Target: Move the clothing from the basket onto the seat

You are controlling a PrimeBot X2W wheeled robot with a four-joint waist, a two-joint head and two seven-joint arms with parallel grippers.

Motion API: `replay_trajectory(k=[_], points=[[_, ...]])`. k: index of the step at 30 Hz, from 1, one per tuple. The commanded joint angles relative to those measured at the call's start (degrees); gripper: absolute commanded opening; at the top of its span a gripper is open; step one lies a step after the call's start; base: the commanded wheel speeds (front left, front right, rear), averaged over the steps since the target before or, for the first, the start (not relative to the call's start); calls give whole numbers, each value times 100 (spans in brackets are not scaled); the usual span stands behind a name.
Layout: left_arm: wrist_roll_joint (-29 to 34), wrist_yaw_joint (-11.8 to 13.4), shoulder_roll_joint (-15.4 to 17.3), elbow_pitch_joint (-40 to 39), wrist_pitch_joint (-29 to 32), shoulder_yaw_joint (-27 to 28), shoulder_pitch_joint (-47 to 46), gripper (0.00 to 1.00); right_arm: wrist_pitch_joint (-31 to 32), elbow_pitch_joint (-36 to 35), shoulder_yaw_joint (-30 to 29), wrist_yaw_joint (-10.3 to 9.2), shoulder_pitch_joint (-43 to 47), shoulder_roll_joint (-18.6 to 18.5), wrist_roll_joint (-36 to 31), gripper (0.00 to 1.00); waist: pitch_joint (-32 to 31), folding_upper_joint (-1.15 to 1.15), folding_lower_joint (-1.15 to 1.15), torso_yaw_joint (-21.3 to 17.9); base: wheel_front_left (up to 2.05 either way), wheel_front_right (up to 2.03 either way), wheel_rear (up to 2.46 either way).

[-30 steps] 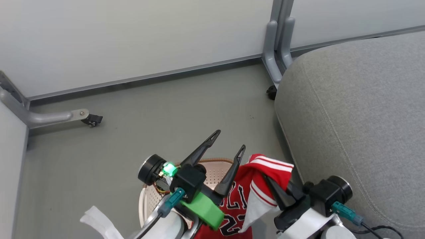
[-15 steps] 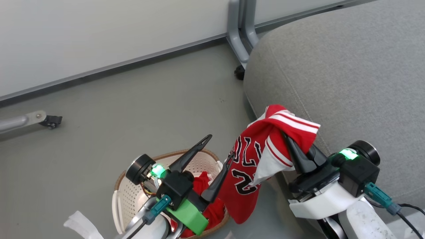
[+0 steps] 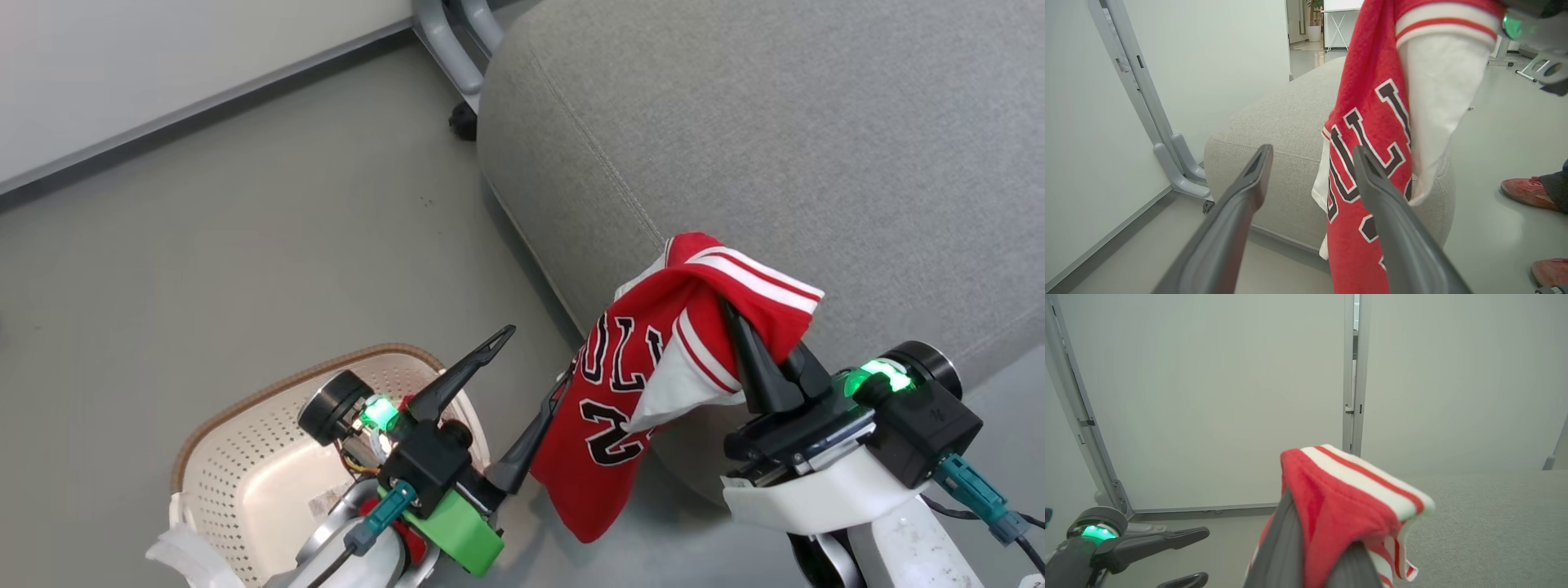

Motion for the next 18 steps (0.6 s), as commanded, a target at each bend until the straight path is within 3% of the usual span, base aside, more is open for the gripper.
replay_trajectory(k=[1,10,13,18], points=[[40,-33,19,-6,-19,36,-118,100,-14,-23,-62,-2,33,29,-29,0,397,0,0,-370,0,0,0],[196,-88,-82,21,-18,-8,-378,100,-14,-352,-845,-2,-782,102,91,0,919,0,0,-306,0,0,0],[228,-95,-58,40,-18,26,-514,100,-14,-476,-1167,-4,-1355,-95,222,0,1172,0,0,-192,0,0,0],[320,-111,4,107,-19,-51,-798,100,-14,-208,-1865,-4,-2616,-741,431,0,1613,0,0,124,0,0,0]])
